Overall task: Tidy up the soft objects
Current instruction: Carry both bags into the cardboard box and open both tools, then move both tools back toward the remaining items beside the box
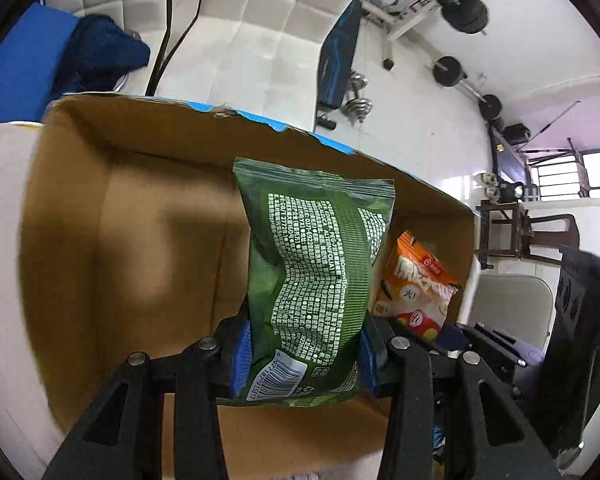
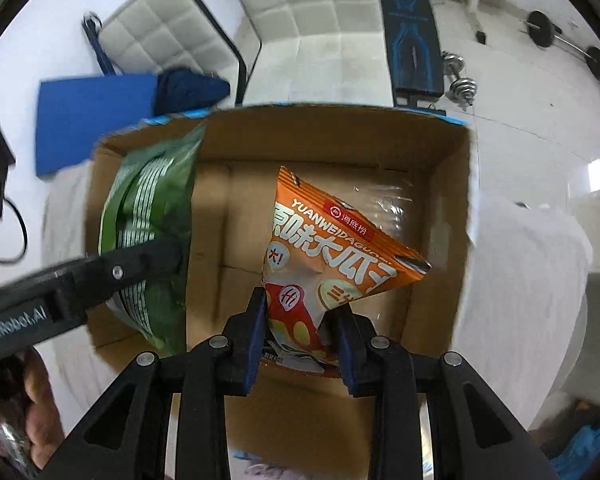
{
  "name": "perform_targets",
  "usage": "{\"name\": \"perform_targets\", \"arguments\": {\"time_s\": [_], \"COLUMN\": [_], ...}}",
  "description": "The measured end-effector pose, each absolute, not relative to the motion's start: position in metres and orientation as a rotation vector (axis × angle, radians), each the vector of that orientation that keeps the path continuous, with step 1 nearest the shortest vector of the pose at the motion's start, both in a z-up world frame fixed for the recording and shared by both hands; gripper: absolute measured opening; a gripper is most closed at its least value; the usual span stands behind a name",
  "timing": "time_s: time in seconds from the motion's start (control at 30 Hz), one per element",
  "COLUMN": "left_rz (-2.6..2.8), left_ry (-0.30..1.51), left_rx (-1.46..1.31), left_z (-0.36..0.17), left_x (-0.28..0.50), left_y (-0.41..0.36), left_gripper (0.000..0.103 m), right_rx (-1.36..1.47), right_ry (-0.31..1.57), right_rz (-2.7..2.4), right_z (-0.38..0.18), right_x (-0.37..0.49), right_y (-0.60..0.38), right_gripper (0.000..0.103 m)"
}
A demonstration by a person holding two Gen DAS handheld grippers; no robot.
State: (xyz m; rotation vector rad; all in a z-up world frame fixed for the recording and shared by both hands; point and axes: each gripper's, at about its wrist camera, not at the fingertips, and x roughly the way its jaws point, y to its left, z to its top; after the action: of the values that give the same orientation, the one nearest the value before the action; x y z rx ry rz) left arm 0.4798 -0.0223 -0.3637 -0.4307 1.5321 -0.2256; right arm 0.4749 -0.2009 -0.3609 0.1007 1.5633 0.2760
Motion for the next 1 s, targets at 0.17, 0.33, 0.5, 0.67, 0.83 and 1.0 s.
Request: {"name": "perform_targets", "arguments": {"time_s": [0.17,0.33,0.5,0.67,0.83,1.0], "left_rz": [-0.232,-0.235,-0.174,-0.154,-0.119,-0.079], "left_ry": [1.587,1.632,1.655,1.617,1.567,1.469], "left_rx": [-0.401,-0.368,-0.324,-0.300,-0.254,-0.146], "left_z": [-0.388,-0.403,-0.403,-0.383,-0.364,-0.337], "left_x": [0.493,0.492,0.487,0.476,0.460,0.424], "left_y": [-0.035,-0.040,-0.037,-0.029,-0.020,-0.016], "left_gripper": [0.040,0.041,0.057,0.066,0.067,0.091], "right_rx": [0.039,-0.017,-0.049,-0.071,-0.056,-0.023], "right_ry": [1.607,1.606,1.611,1.606,1.585,1.555], "right_rz": [0.280,0.272,0.272,0.248,0.204,0.133], "right_z": [-0.395,-0.408,-0.406,-0.395,-0.378,-0.365], "right_x": [0.493,0.504,0.505,0.493,0.472,0.435], "right_y": [-0.194,-0.187,-0.178,-0.174,-0.178,-0.179], "right_gripper": [0.033,0.035,0.062,0.065,0.077,0.093]}}
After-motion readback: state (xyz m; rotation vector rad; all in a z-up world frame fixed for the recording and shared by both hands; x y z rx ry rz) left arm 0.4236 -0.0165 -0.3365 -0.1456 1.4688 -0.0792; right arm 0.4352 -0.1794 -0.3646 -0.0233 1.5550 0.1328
